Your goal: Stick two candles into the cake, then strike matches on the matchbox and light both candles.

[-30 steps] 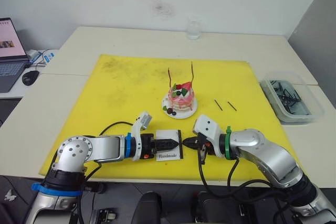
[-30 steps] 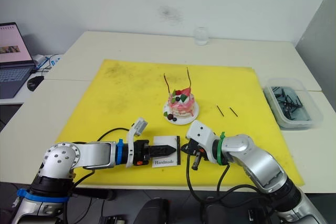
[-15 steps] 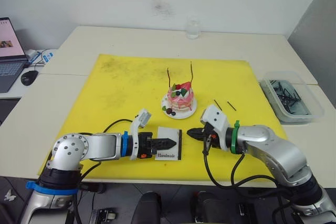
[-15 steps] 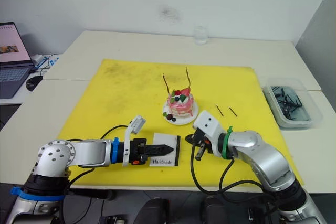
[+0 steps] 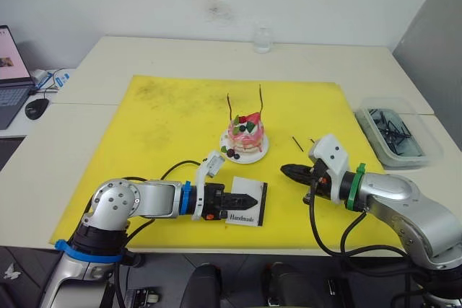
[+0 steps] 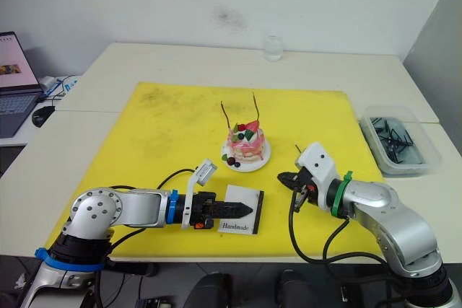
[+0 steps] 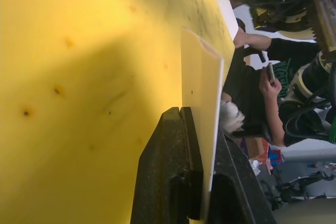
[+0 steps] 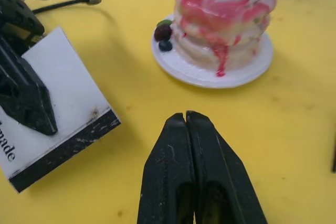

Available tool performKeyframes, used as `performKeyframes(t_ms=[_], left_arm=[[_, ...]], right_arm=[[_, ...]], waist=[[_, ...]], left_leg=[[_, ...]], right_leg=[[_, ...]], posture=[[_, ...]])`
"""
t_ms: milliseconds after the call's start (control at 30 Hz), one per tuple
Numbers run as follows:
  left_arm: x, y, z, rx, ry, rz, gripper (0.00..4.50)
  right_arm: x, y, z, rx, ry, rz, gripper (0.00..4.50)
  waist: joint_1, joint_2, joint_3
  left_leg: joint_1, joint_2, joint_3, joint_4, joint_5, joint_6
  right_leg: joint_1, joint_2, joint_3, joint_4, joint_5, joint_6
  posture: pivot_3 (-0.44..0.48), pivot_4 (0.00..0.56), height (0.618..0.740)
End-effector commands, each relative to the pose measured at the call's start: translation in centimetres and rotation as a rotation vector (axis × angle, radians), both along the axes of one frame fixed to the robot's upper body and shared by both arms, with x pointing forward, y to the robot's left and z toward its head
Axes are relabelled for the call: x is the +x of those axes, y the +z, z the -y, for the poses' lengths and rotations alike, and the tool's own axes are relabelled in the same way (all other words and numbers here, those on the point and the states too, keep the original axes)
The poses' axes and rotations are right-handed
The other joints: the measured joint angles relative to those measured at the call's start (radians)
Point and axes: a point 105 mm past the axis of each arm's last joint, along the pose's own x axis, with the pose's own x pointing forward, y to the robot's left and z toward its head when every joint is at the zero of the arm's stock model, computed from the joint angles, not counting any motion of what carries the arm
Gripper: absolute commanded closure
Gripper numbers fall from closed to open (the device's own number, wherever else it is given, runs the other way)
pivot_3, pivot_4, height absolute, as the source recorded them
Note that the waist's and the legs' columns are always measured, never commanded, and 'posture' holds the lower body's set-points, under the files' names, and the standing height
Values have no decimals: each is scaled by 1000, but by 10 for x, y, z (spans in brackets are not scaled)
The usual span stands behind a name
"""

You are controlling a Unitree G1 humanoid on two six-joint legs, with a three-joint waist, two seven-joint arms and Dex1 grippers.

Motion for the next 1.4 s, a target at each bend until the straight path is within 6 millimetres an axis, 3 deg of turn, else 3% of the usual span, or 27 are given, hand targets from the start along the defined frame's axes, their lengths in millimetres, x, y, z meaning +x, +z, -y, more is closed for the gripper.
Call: performKeyframes(t_ms=[33, 167, 300, 433, 833, 1200, 1300, 1400], left_arm=[[-7, 9, -5, -16, -32, 49, 4445], [-5, 18, -12, -56, 9, 78, 4445], [-7, 32, -19, -107, 40, 126, 4500], [-13, 29, -29, -92, 66, 131, 4500], [-6, 33, -28, -109, 108, 162, 4500], [-4, 34, -26, -109, 111, 169, 4500], [-3, 34, -26, -115, 117, 168, 4500], [-3, 34, -25, -113, 116, 170, 4500]], right_arm=[[4, 13, 7, 57, -61, 129, 4500], [10, 2, 15, 68, -136, 155, 4500], [19, -6, 18, 75, -190, 185, 3270], [34, -11, 22, 49, -255, 235, 1867], [89, -29, 30, 89, -483, 209, 1867], [101, -44, 32, 77, -566, 124, 1867], [101, -48, 31, 63, -567, 102, 2466], [100, -51, 29, 41, -569, 92, 3542]], waist=[[-1, 0, 0], [0, 0, 0], [-2, 0, 0], [-4, 1, 1], [-3, 1, 1], [-4, 1, 1], [-4, 1, 1], [-4, 1, 1]], left_leg=[[0, 0, 0, 0, 0, 0], [0, 0, 0, -1, 0, 0], [0, 0, 1, 0, 0, 0], [1, 1, 1, 0, 0, 0], [0, 0, 1, 0, 0, 0], [0, 0, 1, 0, 0, 0], [0, 1, 1, 0, 0, 0], [0, 0, 1, 0, 0, 0]], right_leg=[[0, 0, 0, 0, 0, 0], [0, 0, 0, 0, -1, 0], [0, -1, 1, 0, 0, 0], [0, -1, 1, 0, -1, 0], [0, -1, 1, 0, -1, -1], [0, 0, 1, 1, 0, 0], [0, 0, 1, 1, 0, 0], [0, 0, 1, 1, 0, 0]], posture=[[0, 150, 740], [0, 150, 740], [0, 150, 740], [0, 150, 740], [0, 150, 740], [0, 150, 740], [0, 150, 740], [0, 150, 740]])
